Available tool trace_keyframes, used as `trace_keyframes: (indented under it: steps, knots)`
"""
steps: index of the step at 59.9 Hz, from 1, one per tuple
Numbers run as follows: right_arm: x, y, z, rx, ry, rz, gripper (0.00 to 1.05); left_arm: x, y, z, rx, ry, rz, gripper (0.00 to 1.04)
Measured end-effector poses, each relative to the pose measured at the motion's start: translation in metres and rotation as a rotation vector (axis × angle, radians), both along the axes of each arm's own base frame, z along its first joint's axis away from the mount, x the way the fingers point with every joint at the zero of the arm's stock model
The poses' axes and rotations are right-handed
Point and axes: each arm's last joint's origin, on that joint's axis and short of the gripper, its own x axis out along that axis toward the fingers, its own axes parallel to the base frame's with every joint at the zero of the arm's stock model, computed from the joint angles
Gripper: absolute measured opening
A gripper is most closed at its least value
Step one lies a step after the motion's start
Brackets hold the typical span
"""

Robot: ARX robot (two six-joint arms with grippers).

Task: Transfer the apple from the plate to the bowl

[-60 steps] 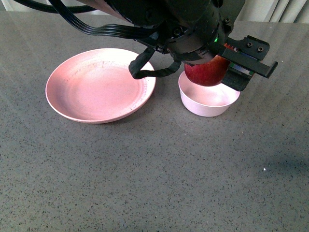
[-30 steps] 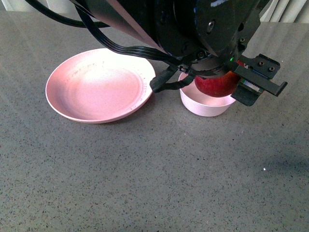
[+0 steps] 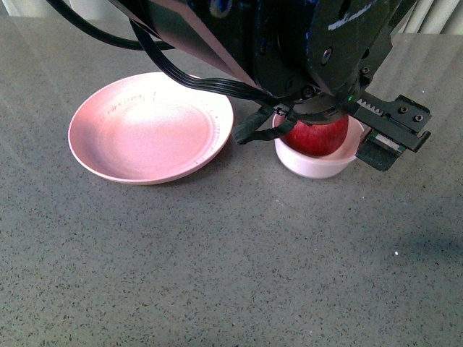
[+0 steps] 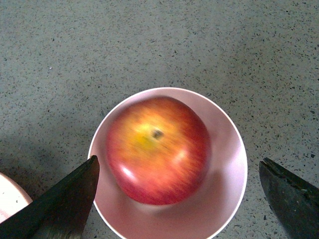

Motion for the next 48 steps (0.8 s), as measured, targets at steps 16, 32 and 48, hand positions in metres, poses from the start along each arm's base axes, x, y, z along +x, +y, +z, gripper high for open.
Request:
trace_keyframes:
  steps: [16,32,48]
  knots:
    - [0.0,0.0,0.0,0.0,0.0,0.0,0.96,0.003,0.011,0.009,-0.041,0.006,-0.001,0.96]
    - [0.0,0.0,0.0,0.0,0.0,0.0,0.96,0.008,0.078,0.051,-0.206,-0.03,0.057,0.96]
    - [0.0,0.0,0.0,0.0,0.0,0.0,0.96,-0.01,0.222,0.072,-0.317,-0.557,0.671,0.64]
